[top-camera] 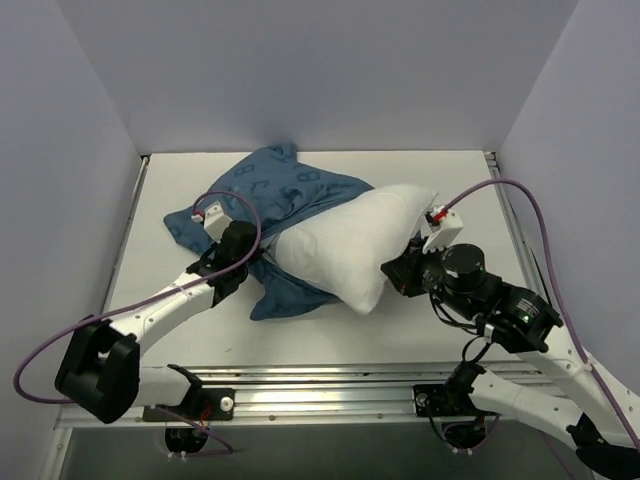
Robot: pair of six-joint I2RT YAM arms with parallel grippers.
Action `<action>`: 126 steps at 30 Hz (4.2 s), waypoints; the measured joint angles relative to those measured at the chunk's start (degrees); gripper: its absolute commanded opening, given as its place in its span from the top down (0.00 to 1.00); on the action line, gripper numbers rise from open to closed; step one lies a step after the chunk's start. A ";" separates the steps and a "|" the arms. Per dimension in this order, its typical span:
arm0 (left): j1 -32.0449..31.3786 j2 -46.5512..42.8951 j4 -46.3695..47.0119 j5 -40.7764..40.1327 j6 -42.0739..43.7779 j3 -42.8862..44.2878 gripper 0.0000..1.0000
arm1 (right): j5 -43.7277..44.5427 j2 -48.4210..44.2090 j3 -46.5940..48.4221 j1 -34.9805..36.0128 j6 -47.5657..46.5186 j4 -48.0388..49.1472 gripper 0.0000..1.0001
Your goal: Remove the pillowcase from the pillow
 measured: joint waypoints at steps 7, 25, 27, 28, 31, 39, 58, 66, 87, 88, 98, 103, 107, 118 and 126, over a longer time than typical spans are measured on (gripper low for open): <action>4.85 14.01 -1.25 -4.00 -2.05 1.33 0.93 | -4.42 -6.71 2.12 -0.76 -2.23 -0.17 1.00; -3.80 -14.12 -7.56 9.42 20.17 6.03 0.03 | 4.15 9.16 -8.28 -8.66 1.14 6.25 0.00; -4.59 -11.56 -7.41 12.96 25.46 10.45 0.03 | 3.10 9.20 -10.45 -14.71 3.19 9.18 0.00; -4.87 -9.11 -7.04 14.73 28.33 13.64 0.03 | 2.71 9.20 -11.56 -17.55 4.39 10.58 0.00; -5.46 -0.48 -6.97 19.32 34.45 23.69 0.03 | 0.48 9.62 -14.58 -24.50 7.82 14.60 0.00; -7.06 25.22 -8.52 28.85 44.19 49.13 0.03 | -9.86 19.21 -15.87 -28.87 13.27 27.45 0.00; -7.26 45.86 -19.69 33.97 51.25 66.86 0.88 | -17.81 27.61 -17.64 -29.94 11.08 39.82 1.00; -3.80 46.18 -17.00 27.06 46.40 66.79 0.98 | -22.95 14.91 -17.68 -29.70 6.84 31.41 1.00; 4.28 46.49 -17.14 20.17 37.33 64.04 0.82 | -18.16 -4.96 -6.05 -29.62 -1.05 0.57 1.00; 4.28 46.07 -16.72 20.09 36.96 63.34 0.74 | -17.55 -4.17 -6.95 -29.62 -1.09 1.05 0.98; 3.37 24.13 -14.53 16.96 32.57 49.11 0.02 | -10.21 12.87 -8.20 -29.83 -3.39 9.60 0.17; -0.81 5.68 -13.79 17.14 30.49 40.09 0.05 | -5.68 18.29 -4.33 -29.55 -5.75 10.45 0.00; -6.05 -5.49 -13.29 17.46 27.80 29.46 0.02 | -1.33 17.00 -1.79 -26.80 -6.86 10.32 0.00; -15.21 -12.15 -12.85 20.74 17.66 -0.52 0.06 | 5.18 7.63 -1.49 -14.73 -6.78 7.06 0.00; -16.31 -8.50 -4.72 21.00 16.15 -3.28 0.15 | 7.23 10.32 -4.35 1.09 -5.16 6.91 0.00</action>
